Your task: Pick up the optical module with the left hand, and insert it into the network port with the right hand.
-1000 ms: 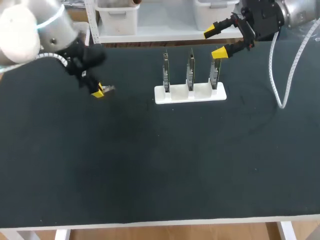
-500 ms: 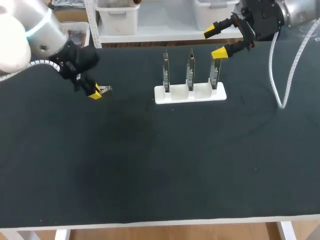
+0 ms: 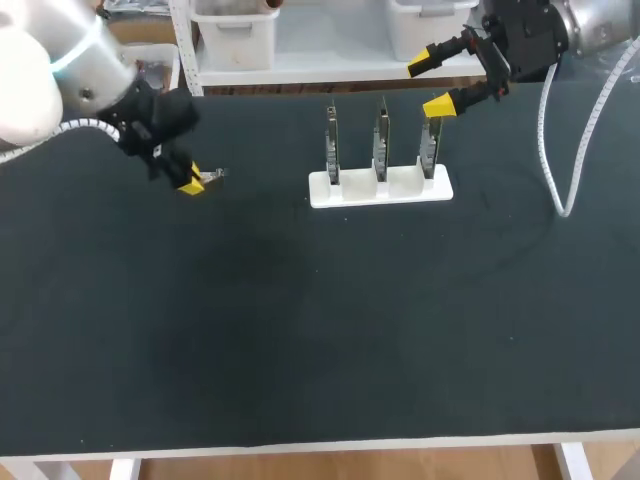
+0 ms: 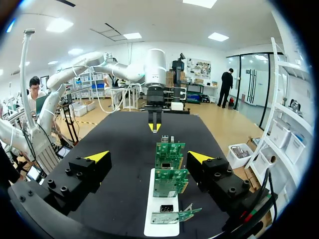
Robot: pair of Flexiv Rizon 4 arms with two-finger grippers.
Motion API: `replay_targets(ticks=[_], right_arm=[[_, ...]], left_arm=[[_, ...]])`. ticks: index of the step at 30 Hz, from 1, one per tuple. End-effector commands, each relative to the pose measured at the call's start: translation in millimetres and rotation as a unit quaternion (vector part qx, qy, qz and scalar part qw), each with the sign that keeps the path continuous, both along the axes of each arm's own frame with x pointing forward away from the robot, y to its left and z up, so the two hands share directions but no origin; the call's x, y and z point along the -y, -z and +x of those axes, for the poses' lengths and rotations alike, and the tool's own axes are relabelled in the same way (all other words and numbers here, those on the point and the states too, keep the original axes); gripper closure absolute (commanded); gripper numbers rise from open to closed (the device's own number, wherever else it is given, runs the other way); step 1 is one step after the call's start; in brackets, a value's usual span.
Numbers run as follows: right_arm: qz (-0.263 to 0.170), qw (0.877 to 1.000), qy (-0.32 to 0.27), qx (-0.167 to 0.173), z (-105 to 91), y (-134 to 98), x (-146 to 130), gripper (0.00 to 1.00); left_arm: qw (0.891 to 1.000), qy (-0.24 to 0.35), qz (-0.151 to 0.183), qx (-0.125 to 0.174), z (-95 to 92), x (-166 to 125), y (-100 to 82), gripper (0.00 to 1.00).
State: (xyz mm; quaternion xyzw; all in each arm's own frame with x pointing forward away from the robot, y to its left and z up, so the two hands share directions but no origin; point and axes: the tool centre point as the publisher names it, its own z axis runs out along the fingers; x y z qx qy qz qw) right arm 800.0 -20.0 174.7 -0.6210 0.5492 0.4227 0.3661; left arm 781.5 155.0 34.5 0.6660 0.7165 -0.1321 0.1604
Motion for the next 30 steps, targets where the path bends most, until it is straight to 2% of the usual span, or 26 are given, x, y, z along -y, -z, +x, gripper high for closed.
replay_targets(ticks=[1, 3, 4, 6, 13, 30], right_arm=[[0.000, 1.000, 0.002, 0.002, -2.6, -0.3, 0.0, 0.00], [0.000, 1.000, 0.002, 0.002, -2.6, -0.3, 0.0, 0.00], [0.000, 1.000, 0.002, 0.002, -2.6, -0.3, 0.0, 0.00], [0.000, 1.000, 0.002, 0.002, -2.6, -0.3, 0.0, 0.00], [0.000, 1.000, 0.002, 0.002, -2.6, -0.3, 0.0, 0.00], [0.000, 1.000, 0.002, 0.002, -2.6, -0.3, 0.0, 0.00]], left_arm=[[1.000, 0.016, -0.011, 0.012, -0.2, 14.2, -11.2, 1.00], [0.999, 0.022, -0.023, 0.011, 0.3, 21.3, -11.3, 1.00], [0.999, 0.026, -0.039, 0.011, 0.4, 24.8, -11.7, 1.00], [0.999, 0.030, -0.043, 0.009, 0.6, 31.1, -13.6, 1.00], [0.994, 0.035, -0.095, 0.039, 2.3, 42.8, -36.0, 1.00], [0.986, 0.075, -0.126, 0.075, 18.2, 77.6, -74.1, 1.00]])
